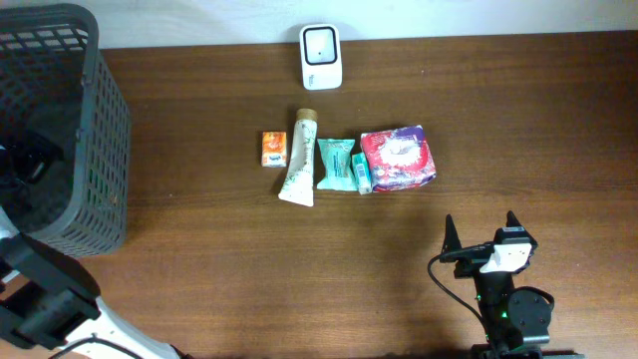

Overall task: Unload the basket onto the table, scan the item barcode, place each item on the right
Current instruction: 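Grasp the green-lidded jar in the basket with the left gripper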

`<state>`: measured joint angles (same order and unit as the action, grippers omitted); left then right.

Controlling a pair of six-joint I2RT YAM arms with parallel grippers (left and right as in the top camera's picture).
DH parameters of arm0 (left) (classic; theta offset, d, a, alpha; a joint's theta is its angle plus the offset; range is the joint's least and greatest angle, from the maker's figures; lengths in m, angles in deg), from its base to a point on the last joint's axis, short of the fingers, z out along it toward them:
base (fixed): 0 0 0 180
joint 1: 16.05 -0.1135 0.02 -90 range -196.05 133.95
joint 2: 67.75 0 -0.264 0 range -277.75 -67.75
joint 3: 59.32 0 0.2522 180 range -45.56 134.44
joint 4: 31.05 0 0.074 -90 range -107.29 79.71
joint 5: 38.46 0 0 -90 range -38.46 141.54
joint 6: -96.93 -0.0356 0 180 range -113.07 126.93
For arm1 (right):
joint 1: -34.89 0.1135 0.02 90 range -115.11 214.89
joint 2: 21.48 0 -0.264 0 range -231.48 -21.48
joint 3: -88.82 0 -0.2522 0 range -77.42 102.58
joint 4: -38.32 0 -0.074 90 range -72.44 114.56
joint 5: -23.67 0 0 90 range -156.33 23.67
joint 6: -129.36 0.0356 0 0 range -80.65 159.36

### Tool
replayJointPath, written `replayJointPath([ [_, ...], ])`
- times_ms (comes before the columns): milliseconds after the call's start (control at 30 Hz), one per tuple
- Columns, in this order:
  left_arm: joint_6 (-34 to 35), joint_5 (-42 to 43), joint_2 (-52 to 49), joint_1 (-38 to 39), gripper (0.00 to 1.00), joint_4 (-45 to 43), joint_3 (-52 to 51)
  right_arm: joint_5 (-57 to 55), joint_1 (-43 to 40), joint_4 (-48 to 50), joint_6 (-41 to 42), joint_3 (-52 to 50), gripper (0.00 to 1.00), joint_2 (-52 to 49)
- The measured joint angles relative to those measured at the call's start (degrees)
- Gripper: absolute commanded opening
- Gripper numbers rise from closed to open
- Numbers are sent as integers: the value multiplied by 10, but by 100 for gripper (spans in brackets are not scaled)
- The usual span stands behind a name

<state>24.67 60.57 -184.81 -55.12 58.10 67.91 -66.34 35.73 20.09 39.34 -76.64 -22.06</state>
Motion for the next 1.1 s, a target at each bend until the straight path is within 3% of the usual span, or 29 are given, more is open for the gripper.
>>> replayJointPath([
  [333,-7,15,-70,51,100,15,0,0,0,0,0,0,99,0],
  [500,-14,-24,-91,69,79,19,0,0,0,0,0,0,99,0],
  [567,-16,-40,-91,71,82,24,0,0,0,0,0,0,99,0],
  [600,-17,-44,-91,72,89,30,0,0,0,0,0,0,99,0],
  [700,-18,-50,-91,71,91,33,-5,0,0,0,0,0,99,0],
  [767,-17,-56,-91,71,70,16,-45,0,0,0,0,0,99,0],
  [933,-21,-63,-91,73,57,28,-49,0,0,0,0,0,99,0],
  [1000,-22,-66,-99,72,57,89,7,0,0,0,0,0,99,0],
  [1100,-23,-71,-106,68,54,176,191,0,0,0,0,0,99,-1],
])
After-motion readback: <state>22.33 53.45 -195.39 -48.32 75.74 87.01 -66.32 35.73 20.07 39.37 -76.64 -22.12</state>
